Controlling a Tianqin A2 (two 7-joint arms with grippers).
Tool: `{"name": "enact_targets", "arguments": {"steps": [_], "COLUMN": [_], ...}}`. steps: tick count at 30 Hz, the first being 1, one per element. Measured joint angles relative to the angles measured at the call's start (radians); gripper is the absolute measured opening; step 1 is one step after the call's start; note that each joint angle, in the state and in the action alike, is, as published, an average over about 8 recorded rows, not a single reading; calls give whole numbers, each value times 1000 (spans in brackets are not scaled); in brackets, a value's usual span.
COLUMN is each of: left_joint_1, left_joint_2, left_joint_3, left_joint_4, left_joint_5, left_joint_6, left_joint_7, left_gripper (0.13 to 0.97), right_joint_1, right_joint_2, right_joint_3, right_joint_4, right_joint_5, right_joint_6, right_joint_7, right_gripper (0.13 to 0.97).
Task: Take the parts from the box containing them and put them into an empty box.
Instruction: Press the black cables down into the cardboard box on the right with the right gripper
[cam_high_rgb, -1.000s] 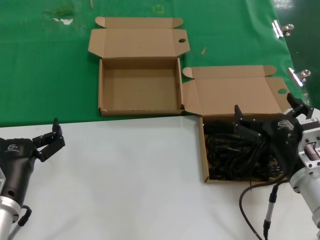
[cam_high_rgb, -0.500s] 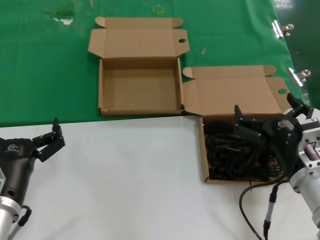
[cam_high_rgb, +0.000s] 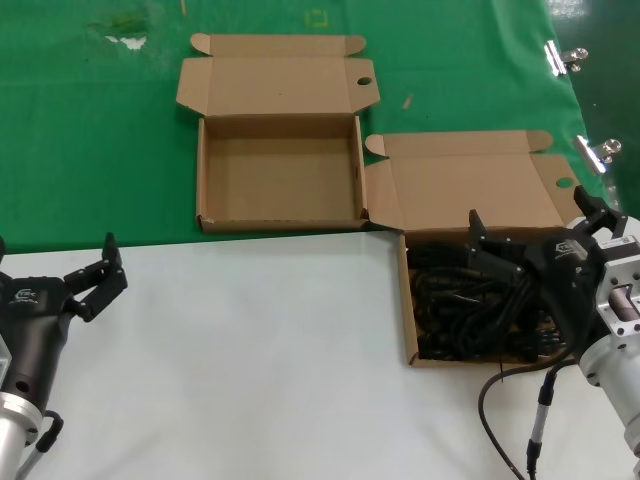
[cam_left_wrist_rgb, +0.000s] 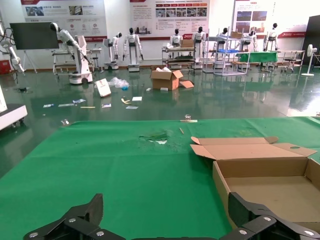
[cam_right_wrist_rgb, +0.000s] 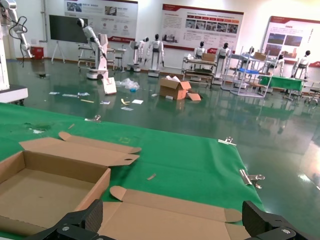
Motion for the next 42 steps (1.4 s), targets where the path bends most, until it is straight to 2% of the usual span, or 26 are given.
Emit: {"name": "enact_targets", "arguments": {"steps": [6, 10, 15, 20, 27, 28, 36, 42], "left_joint_1": [0, 0, 0, 0, 0, 0, 0, 0], "left_joint_2": [0, 0, 0, 0, 0, 0, 0, 0], "left_joint_3": [0, 0, 0, 0, 0, 0, 0, 0], "left_joint_4": [0, 0, 0, 0, 0, 0, 0, 0], "left_joint_5": [0, 0, 0, 0, 0, 0, 0, 0], "left_joint_6": [0, 0, 0, 0, 0, 0, 0, 0], "left_joint_7": [0, 0, 0, 0, 0, 0, 0, 0], "left_gripper": [823, 823, 717, 626, 435, 435, 270, 209], "right_joint_1": [-2, 3, 29, 86, 222, 244, 420, 560], "right_joint_2": [14, 24, 57, 144, 303, 323, 501, 604], "right_joint_3": [-10, -15, -21, -44, -90, -97, -209, -321], "right_joint_4": [9, 6, 4, 28, 43, 40, -7, -51], "right_joint_5": [-1, -10, -24, -45, -50, -47, 22, 57], "right_joint_6": [-10, -31, -80, -161, -372, -409, -735, -983], "right_joint_7": [1, -15, -42, -51, -81, -94, -273, -400], "right_gripper": [966, 966, 966, 966, 966, 966, 966, 966]}}
